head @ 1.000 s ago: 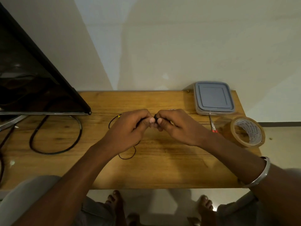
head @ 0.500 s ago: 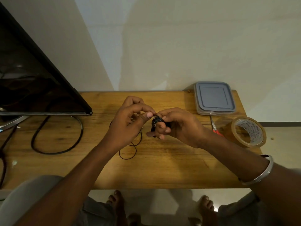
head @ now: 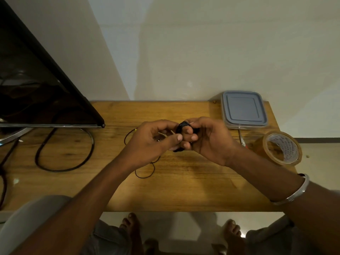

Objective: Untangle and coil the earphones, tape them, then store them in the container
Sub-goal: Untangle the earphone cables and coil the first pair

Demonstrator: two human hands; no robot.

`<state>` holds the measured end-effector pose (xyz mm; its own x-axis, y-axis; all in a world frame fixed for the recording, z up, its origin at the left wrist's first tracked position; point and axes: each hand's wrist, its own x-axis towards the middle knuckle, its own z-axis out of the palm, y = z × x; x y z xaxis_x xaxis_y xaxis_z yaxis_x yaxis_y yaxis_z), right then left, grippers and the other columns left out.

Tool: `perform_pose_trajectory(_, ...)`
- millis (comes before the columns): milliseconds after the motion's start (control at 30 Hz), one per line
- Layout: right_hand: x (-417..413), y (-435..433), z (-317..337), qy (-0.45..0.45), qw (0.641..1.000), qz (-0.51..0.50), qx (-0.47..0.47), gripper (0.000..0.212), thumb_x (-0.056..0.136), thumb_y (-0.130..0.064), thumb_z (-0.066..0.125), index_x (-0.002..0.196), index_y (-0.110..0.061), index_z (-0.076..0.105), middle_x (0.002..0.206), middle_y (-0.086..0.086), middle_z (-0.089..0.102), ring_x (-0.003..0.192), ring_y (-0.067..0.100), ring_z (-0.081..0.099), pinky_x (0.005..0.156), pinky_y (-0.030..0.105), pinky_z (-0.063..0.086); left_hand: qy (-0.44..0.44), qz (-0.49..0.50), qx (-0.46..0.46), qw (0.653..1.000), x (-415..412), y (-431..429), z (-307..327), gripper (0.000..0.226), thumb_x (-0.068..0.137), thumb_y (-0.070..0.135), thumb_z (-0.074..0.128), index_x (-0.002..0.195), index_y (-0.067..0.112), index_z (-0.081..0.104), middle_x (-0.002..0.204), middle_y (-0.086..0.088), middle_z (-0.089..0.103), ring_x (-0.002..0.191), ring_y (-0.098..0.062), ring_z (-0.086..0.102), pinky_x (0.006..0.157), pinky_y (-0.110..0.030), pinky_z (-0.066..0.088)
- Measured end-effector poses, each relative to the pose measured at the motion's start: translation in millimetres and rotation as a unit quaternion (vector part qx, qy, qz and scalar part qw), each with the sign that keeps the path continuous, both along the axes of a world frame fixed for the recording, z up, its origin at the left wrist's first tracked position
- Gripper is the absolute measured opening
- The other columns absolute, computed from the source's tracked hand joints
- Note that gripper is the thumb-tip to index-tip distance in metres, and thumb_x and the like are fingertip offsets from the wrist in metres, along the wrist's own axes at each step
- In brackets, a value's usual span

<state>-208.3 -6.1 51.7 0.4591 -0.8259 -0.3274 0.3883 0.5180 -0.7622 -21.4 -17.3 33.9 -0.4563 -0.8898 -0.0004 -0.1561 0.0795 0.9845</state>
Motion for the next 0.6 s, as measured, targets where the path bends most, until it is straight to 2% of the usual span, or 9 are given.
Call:
perform_pose_trajectory(67,1,2,4,0.010,1.000,0.002,0.009,0.017,0.080,-0.014,0.040,0.066,-0.008,0.048,0.056,0.005,0.035,0.056,0.024,0.040,0.059,0.028,0.055,-0.013,0.021,-0.025,0.999,0,0,-2,0.015,0.090,0.011,0.070,0.104,0.012,0.075,0.094,-0.009,0.076,0.087,-0.030,0.074,0.076,-0.047,0.060)
perform_pose_trajectory(133,3,3,6,0.017,1.000,0.012,0.015,0.015,0.080,-0.015,0.039,0.068,-0.008,0.045,0.056,0.005,0.033,0.056,0.023,0.038,0.059,0.029,0.056,-0.032,0.040,-0.049,0.997,1,-2,-5,0.011,0.090,0.010,0.068,0.096,0.015,0.076,0.090,-0.006,0.076,0.087,-0.028,0.073,0.079,-0.050,0.058)
perform_pose_trajectory(200,2,1,4,0.025,0.999,0.024,0.021,0.016,0.081,-0.016,0.041,0.069,-0.008,0.046,0.057,0.003,0.033,0.055,0.023,0.036,0.072,0.039,0.059,-0.031,0.044,-0.038,0.998,1,-3,-6,0.011,0.090,0.016,0.065,0.094,0.012,0.074,0.089,-0.009,0.075,0.088,-0.030,0.070,0.081,-0.050,0.054)
perform_pose_trajectory(267,-1,-2,2,0.031,0.999,0.026,0.030,0.016,0.082,-0.017,0.043,0.069,-0.010,0.048,0.058,0.002,0.032,0.053,0.020,0.034,0.087,0.051,0.057,-0.006,0.027,0.004,1.000,0,-3,-4,0.012,0.093,0.015,0.061,0.094,0.007,0.069,0.090,-0.013,0.072,0.085,-0.030,0.066,0.080,-0.042,0.053)
perform_pose_trajectory(367,-3,-5,1,0.016,0.998,0.015,0.060,0.015,0.079,-0.018,0.042,0.067,-0.010,0.046,0.056,0.002,0.032,0.052,0.019,0.032,0.070,0.042,0.061,0.072,-0.018,0.113,0.991,-2,-1,1,0.014,0.096,0.013,0.053,0.095,0.007,0.066,0.087,-0.007,0.069,0.084,-0.018,0.064,0.077,-0.025,0.052)
perform_pose_trajectory(467,-4,-8,-1,-0.006,0.997,0.026,0.075,0.017,0.080,-0.019,0.042,0.066,-0.012,0.048,0.055,-0.001,0.033,0.048,0.016,0.035,0.074,0.049,0.061,0.137,-0.042,0.188,0.972,-1,1,0,0.023,0.089,0.009,0.051,0.108,0.001,0.062,0.081,-0.006,0.064,0.079,-0.016,0.060,0.077,-0.026,0.050)
perform_pose_trajectory(600,-8,-9,-3,-0.010,0.996,0.023,0.083,0.017,0.079,-0.019,0.042,0.065,-0.013,0.048,0.055,-0.001,0.032,0.047,0.015,0.036,0.069,0.046,0.060,0.110,-0.041,0.166,0.979,-2,3,-1,0.032,0.084,0.009,0.064,0.114,0.000,0.060,0.091,-0.006,0.068,0.088,-0.014,0.064,0.081,-0.024,0.052)
